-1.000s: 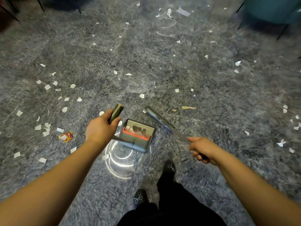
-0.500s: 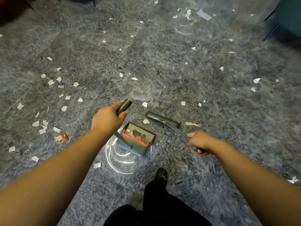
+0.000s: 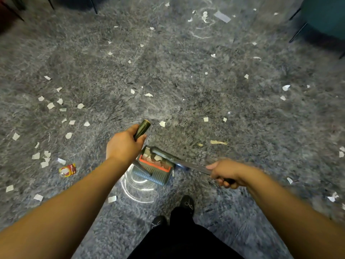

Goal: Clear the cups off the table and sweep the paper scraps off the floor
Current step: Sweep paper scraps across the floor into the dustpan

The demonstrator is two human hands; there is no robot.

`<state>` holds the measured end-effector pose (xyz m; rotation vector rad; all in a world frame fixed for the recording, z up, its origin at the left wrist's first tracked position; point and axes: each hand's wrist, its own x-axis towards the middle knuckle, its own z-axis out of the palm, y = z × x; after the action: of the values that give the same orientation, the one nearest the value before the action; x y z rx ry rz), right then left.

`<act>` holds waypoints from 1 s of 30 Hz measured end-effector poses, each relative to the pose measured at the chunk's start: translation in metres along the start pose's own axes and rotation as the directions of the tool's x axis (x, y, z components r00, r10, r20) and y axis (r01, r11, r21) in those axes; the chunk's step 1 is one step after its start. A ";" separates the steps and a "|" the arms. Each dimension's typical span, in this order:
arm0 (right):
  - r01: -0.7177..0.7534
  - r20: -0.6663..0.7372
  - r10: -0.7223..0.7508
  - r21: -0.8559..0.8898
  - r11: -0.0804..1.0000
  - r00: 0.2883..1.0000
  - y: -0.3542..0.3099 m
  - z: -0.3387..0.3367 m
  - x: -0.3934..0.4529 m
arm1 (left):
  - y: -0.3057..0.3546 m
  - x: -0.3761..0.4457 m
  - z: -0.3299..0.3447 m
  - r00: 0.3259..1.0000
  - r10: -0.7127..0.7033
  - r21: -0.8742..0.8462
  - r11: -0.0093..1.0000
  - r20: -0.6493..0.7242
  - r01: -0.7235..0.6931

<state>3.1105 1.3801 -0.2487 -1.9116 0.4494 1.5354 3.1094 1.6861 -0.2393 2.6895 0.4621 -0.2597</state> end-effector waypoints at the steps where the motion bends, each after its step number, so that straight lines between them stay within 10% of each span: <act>1: 0.002 -0.007 -0.002 0.036 0.999 1.000 0.005 0.004 -0.004 | -0.002 -0.002 0.000 1.000 0.009 -0.008 1.000 0.003 -0.009; 15: 0.103 -0.248 0.052 0.571 0.815 0.967 0.095 0.063 -0.039 | 0.018 -0.019 0.006 0.952 0.293 -0.139 0.950 0.092 -0.279; 30: 0.060 -0.309 0.246 0.725 0.686 0.919 0.162 -0.097 -0.025 | 0.172 0.043 0.048 0.885 0.430 0.085 0.889 0.180 -0.449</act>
<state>3.0753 1.1928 -0.2561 -1.5233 1.1625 0.7994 3.2046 1.5293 -0.2324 2.7724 -0.2263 -0.3710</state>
